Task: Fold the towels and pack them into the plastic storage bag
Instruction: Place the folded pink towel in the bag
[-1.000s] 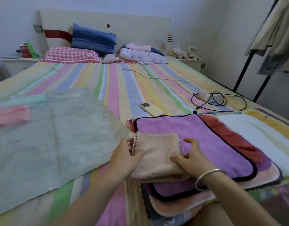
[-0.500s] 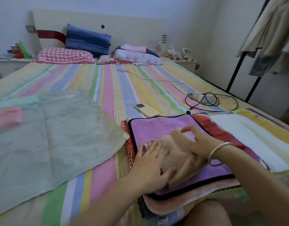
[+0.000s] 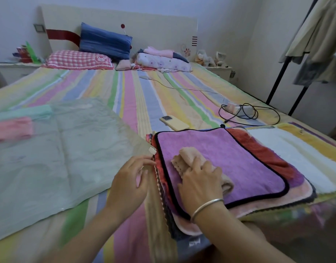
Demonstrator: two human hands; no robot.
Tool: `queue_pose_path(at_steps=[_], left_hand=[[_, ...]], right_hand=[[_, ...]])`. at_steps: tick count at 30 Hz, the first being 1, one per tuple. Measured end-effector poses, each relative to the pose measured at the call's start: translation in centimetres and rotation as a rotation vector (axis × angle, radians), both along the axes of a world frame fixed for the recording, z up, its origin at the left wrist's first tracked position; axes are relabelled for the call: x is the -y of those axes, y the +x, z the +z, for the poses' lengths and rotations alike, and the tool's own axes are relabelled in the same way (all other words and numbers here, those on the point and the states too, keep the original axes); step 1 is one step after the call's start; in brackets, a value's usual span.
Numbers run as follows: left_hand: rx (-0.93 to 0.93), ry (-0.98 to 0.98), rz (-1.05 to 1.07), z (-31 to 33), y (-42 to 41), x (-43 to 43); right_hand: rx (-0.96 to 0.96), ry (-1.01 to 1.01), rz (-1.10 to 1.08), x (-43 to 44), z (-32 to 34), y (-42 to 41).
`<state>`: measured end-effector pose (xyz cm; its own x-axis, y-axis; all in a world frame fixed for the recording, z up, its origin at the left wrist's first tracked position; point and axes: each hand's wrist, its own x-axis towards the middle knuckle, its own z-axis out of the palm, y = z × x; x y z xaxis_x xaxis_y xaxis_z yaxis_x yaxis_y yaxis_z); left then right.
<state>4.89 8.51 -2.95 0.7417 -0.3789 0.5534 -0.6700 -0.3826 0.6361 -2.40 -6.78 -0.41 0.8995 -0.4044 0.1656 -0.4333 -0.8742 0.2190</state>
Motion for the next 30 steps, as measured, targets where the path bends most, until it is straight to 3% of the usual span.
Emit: queue_pose_path(at_steps=[3,9,12,16,18,22,27,30], left_hand=[[-0.017,0.012,0.023,-0.7,0.1,-1.9],[-0.054,0.107,0.089,-1.2,0.6,-5.9],[-0.030,0.215,0.149,-1.5,1.4,-9.1],[0.059,0.463,0.242,-2.4,3.2,-14.6],[0.046,0.600,0.259,-2.7,3.9,-17.4],[-0.004,0.701,0.254,-2.6,4.3,-21.6],[-0.160,0.526,0.239,-1.8,3.7,-23.6],[-0.116,0.499,0.235,-1.3,3.3,-23.8]], right_hand=[[0.053,0.016,-0.064,0.6,-0.2,0.2],[0.084,-0.030,0.042,1.4,0.7,0.0],[0.252,0.199,0.107,2.4,4.0,-0.5],[0.381,1.032,0.144,-0.2,6.0,-0.2],[0.344,1.323,0.143,-2.5,5.5,0.6],[0.184,1.504,0.180,-6.3,3.3,1.9],[0.074,1.600,0.178,-9.2,1.5,3.3],[0.023,1.654,0.174,-10.2,1.0,3.8]])
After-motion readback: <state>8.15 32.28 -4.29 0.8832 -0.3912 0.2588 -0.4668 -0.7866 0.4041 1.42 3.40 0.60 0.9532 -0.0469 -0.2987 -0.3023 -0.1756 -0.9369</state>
